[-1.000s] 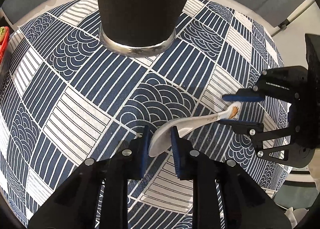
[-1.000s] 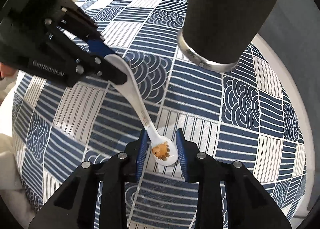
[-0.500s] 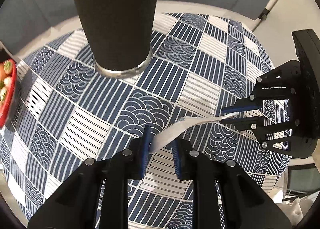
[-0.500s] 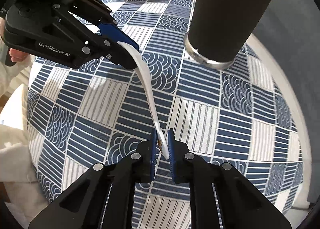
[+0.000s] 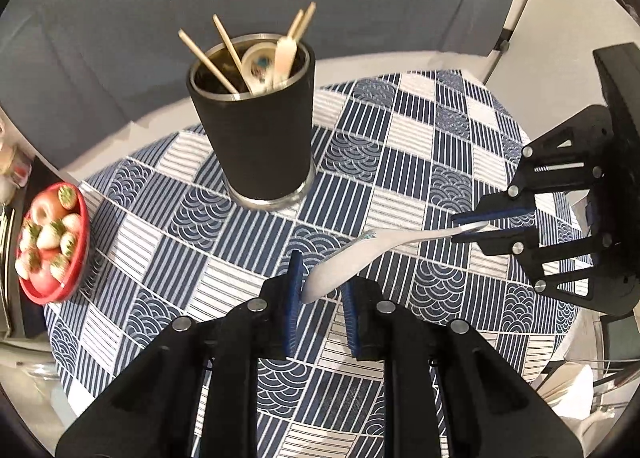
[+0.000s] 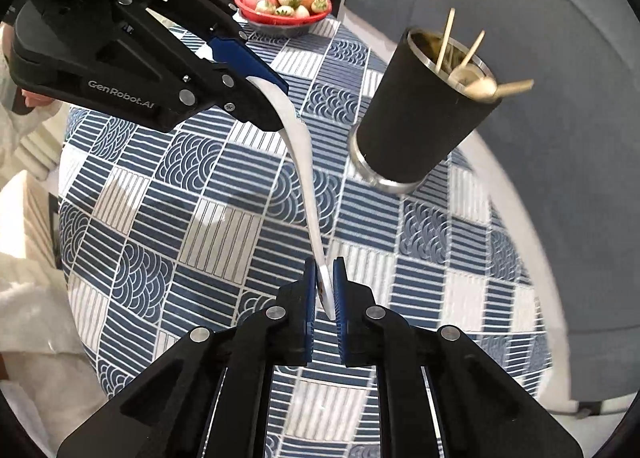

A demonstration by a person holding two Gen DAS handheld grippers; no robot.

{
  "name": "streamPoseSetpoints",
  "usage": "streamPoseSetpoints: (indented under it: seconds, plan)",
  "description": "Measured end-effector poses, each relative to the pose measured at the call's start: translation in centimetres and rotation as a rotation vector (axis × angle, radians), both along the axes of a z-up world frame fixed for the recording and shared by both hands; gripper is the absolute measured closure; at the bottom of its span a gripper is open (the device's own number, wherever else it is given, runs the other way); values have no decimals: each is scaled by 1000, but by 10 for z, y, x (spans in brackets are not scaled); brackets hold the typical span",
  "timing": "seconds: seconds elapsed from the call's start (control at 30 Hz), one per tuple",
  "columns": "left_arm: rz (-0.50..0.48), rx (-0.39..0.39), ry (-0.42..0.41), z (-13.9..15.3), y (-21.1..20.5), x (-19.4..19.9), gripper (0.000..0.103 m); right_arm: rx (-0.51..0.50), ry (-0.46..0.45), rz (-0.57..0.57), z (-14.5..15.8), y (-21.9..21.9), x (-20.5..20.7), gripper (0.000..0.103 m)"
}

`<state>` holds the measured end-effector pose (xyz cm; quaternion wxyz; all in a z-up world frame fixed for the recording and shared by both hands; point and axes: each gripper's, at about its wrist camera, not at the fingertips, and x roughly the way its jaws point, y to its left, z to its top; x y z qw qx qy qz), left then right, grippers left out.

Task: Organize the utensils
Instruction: 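Lift the ceramic spoon with both grippers and carry it above the black cup, then lower the ceramic spoon into the black cup and open both grippers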

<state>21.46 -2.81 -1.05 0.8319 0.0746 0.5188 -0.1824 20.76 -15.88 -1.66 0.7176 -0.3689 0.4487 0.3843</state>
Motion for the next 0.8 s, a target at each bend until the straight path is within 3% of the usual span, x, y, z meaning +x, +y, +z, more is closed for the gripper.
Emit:
streamPoseSetpoints:
  seconds: [0.23,0.3,0.47,0.8]
  plan:
    - [1,-38,-28,28,11,19,96,-86,-52,0,33,6,16,98]
    - [-2,-73,-25,35,15,29,97,-112,-61,-12,42,6,24,98]
    - [-45,-78,-42,45,14,52,98,-201,-83,-9,57,14,44,98]
    - [-128,-146,-31,37,24,108,98,-451,-86,3,68,51,101,98]
